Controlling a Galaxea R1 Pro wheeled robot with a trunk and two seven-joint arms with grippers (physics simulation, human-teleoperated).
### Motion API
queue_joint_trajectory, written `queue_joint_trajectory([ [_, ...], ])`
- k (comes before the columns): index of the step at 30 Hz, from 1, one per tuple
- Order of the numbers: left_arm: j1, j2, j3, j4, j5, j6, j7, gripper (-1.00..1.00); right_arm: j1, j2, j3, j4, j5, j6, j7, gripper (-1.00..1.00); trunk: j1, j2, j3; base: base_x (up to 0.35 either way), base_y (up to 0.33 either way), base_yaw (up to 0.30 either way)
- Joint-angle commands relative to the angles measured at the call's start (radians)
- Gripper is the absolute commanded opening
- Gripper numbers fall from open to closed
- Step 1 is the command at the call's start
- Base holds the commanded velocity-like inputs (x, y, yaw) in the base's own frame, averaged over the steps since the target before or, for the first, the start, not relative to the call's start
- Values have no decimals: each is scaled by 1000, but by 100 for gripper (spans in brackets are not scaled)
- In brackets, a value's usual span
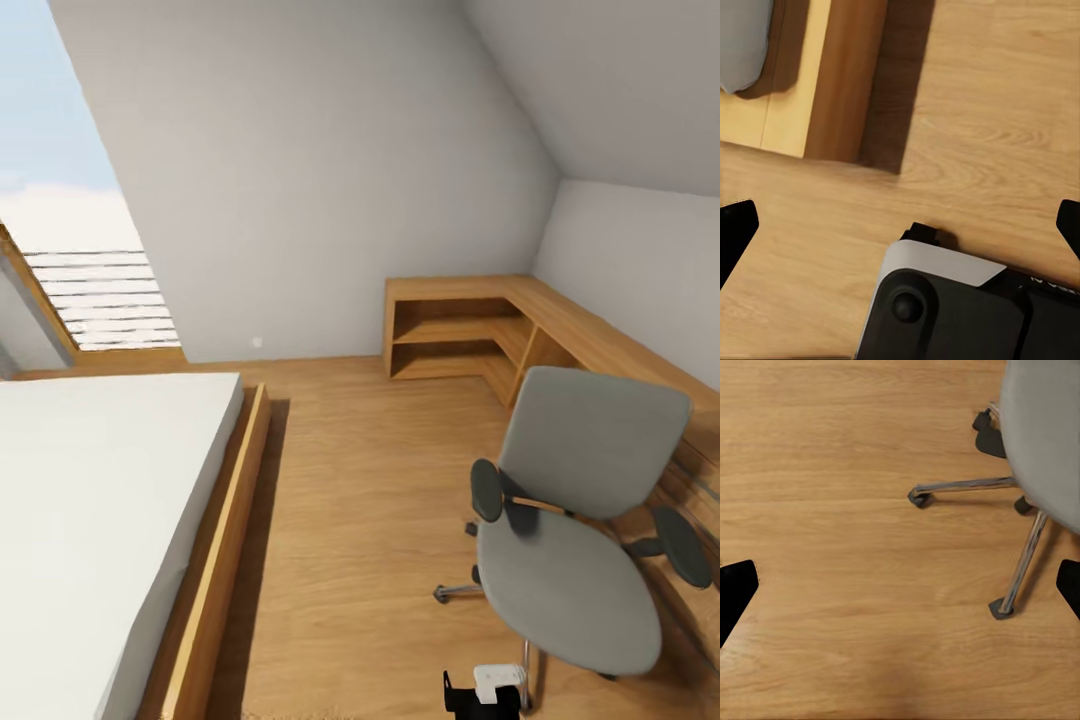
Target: In the bedroom, organize the workspace by keeping the computer under the desk, ensuring the monitor is on the desk, placing the keyboard on the desk next to the monitor, placing the mouse on the desk next to the keyboard, moving the folder from the swivel chair onto the desk next to the mouse, stacking the notebook on top of the folder with the pen on top of the notebook, and positioning the swivel chair next to the desk.
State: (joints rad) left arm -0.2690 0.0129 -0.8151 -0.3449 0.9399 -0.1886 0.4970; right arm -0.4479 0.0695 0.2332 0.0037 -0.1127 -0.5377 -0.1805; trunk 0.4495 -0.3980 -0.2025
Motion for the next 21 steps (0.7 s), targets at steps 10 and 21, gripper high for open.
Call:
queue_joint_trajectory([
  [10,-1,1,-8,-2,11,-5,5,100,-1,-3,11,4,-4,-39,-2,100,1,-2,7,0,0,168],
  [21,-1,1,-9,-2,8,-6,5,100,-1,-5,11,4,-8,-58,-2,100,1,-2,19,0,0,12],
])
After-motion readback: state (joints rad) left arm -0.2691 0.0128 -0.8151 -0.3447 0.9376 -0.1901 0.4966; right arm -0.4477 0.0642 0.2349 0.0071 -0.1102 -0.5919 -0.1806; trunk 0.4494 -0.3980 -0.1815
